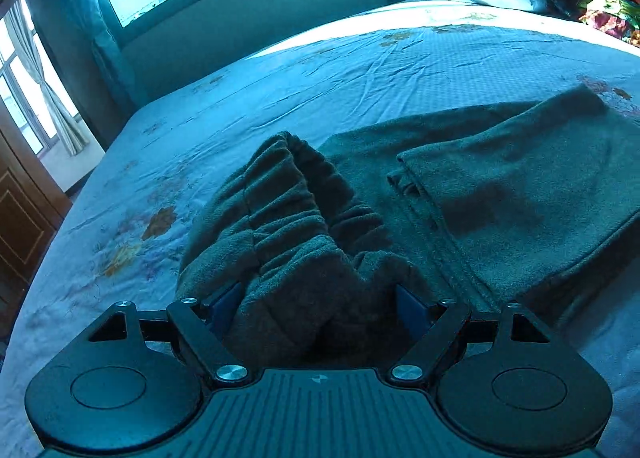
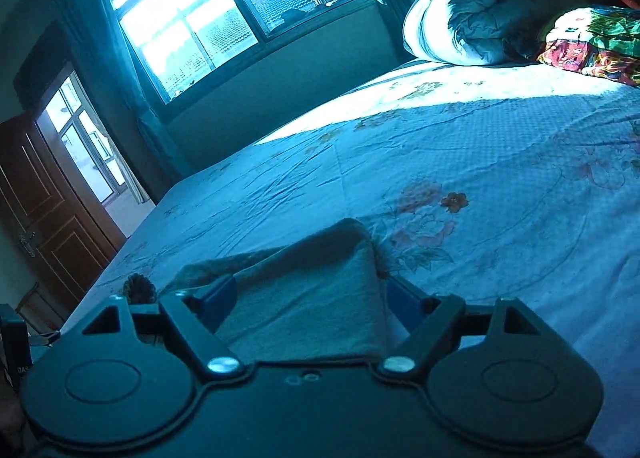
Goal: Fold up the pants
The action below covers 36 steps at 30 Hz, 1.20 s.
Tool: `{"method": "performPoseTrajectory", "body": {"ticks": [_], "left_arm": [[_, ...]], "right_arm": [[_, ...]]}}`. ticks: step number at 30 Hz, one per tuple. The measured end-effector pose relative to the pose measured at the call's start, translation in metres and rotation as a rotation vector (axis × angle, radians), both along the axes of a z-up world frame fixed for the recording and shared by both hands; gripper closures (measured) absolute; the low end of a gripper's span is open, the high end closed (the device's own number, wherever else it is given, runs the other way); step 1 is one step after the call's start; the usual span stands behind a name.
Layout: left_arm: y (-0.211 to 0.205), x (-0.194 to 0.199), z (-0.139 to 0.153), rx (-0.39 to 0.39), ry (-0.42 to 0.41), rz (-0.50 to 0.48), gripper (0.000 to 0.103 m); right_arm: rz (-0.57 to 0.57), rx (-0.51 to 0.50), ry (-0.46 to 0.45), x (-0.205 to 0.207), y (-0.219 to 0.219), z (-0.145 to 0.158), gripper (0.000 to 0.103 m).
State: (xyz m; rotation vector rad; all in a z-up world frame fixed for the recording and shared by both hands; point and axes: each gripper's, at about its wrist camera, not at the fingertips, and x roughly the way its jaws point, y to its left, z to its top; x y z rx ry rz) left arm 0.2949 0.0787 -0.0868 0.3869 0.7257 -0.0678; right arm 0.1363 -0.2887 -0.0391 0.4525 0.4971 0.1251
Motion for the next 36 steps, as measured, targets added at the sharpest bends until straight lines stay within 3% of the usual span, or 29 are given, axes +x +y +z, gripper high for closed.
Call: {"method": "performPoseTrajectory", "body": {"ticks": [3,6,7,8,11,13,15,19,24,28,31,33,36], "left_arm": [[0.004,-0.003,-0.005,0.018,-0.001,0.015,0.022],[0.01,0.005,-0.013,-0.013,-0.002,0.048,0.018],[0.012,0.006,-0.015,-0.022,-0.003,0.05,0.022],[0.013,0.007,-0.016,-0.05,0.001,0.052,0.042],[0.026,0.009,-0.007,-0.185,-0.006,0.098,0.06],[0.041,0.008,0.006,-0.32,-0.03,0.139,0.064],[0.047,0.004,0.025,-0.393,-0.073,0.138,0.065],[0.027,0.005,0.069,-0.456,-0.137,0.057,0.066],[-0.057,0.013,0.103,-0.501,-0.181,-0.147,0.066],[-0.134,0.01,0.081,-0.548,-0.098,-0.237,0.064],[-0.179,0.0,0.041,-0.5,0.033,-0.266,0.062],[-0.175,-0.016,0.031,-0.498,0.026,-0.244,0.061],[-0.122,-0.036,0.03,-0.545,0.015,-0.143,0.061]], "right_arm": [[-0.018,0.012,0.015,0.003,-0.003,-0.005,0.026],[-0.009,0.026,0.042,0.008,-0.001,-0.012,0.026],[-0.005,0.022,0.048,0.009,0.001,-0.014,0.026],[0.002,0.008,0.055,0.01,0.003,-0.015,0.026],[0.006,-0.026,0.064,0.011,0.006,-0.016,0.027],[0.005,-0.022,0.071,0.012,0.005,-0.018,0.027],[-0.001,-0.02,0.079,0.013,0.003,-0.02,0.027],[-0.01,-0.008,0.087,0.015,-0.003,-0.023,0.027],[-0.061,0.003,0.065,0.01,-0.02,-0.019,0.027],[-0.145,0.025,0.04,0.009,-0.046,-0.012,0.027],[-0.199,0.062,0.055,0.013,-0.063,-0.015,0.026],[-0.191,0.086,0.059,0.014,-0.069,-0.017,0.027],[-0.066,0.166,0.047,0.02,-0.061,-0.015,0.031]]}}
